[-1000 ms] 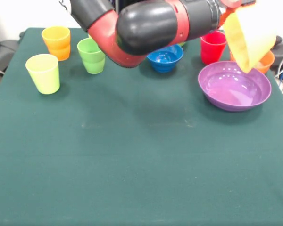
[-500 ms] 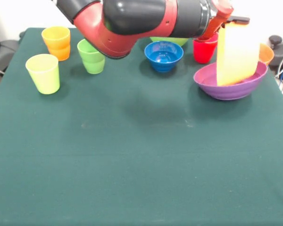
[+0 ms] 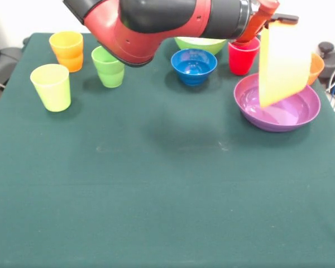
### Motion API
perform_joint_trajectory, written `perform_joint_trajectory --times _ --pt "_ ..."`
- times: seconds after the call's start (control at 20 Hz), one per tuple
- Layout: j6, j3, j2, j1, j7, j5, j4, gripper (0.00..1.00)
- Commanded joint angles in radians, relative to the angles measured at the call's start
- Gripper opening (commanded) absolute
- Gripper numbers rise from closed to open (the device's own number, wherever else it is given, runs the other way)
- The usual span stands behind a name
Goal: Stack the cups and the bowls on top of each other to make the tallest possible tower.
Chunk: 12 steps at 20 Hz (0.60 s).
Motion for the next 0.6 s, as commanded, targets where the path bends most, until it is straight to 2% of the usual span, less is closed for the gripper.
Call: perform_joint_trajectory --times 0.05,0.3,0.6 --pt "0.011 0.011 -0.02 0.024 -0.048 -0.036 0.003 0.0" --pt "0.048 0.034 -0.042 0.031 -0.022 0.001 -0.007 0.0" --pt "0.124 0.065 -0.007 0.048 -0.023 0.072 -0.079 0.0"
